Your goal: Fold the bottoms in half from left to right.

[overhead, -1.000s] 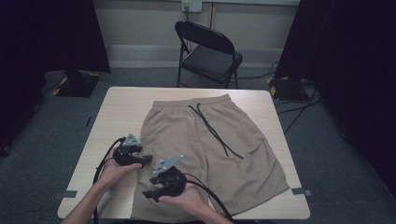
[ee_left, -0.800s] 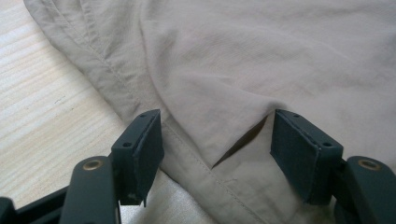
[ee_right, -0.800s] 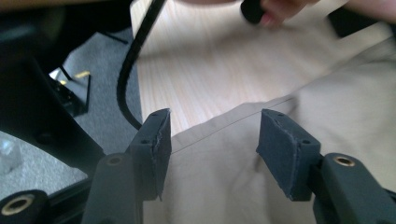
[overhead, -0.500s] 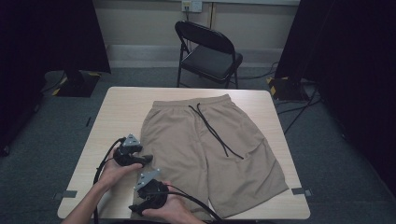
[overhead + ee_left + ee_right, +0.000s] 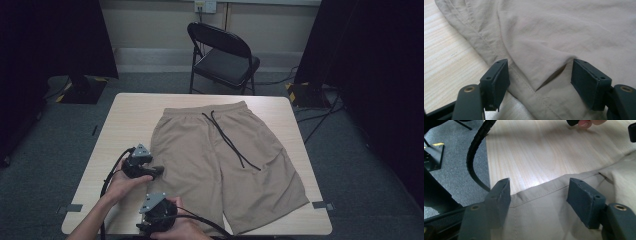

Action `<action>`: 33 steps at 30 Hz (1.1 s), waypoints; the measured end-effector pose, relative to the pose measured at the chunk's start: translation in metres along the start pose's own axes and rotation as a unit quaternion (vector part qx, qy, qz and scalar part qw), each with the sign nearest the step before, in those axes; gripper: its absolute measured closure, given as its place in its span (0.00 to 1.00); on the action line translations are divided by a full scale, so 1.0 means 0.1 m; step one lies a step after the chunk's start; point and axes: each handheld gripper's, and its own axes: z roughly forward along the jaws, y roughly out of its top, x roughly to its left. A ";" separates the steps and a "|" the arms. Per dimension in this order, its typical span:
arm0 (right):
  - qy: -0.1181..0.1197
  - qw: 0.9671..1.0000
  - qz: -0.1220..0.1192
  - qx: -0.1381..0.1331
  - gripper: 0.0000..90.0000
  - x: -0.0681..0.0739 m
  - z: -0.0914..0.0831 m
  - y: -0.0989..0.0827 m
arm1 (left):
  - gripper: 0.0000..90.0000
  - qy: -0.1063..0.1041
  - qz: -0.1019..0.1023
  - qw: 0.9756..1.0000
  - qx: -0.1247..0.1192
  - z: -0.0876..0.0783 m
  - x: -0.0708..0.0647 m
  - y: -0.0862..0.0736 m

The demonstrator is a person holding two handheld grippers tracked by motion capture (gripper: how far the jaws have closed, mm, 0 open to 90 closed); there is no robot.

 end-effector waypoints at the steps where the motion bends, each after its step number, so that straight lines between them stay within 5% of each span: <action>1: -0.001 1.000 -0.001 0.000 0.42 -0.01 0.00 0.00 | 0.33 0.000 0.001 1.000 0.001 0.00 0.00 0.00; 4: 0.000 1.000 0.003 0.003 0.54 -0.05 -0.02 0.01 | 0.33 0.000 0.000 1.000 0.001 0.00 0.00 0.00; 7: -0.007 1.000 0.010 -0.001 0.79 -0.15 -0.04 0.00 | 0.33 -0.001 0.000 1.000 0.001 0.00 0.00 0.00; 12: -0.001 1.000 0.018 0.009 0.96 -0.18 -0.05 0.02 | 0.33 -0.002 0.001 1.000 0.000 0.00 0.00 0.00; 20: 0.021 0.999 0.044 -0.001 0.99 -0.22 -0.06 -0.01 | 0.33 -0.003 0.006 1.000 0.005 -0.01 0.01 0.01; 24: 0.044 0.998 0.048 -0.006 0.99 -0.17 -0.12 -0.02 | 0.35 -0.037 -0.019 0.999 0.008 -0.05 0.03 0.01; 33: 0.067 0.997 0.043 -0.024 0.99 -0.09 -0.18 0.02 | 0.31 -0.002 -0.056 0.998 -0.012 -0.17 0.20 0.05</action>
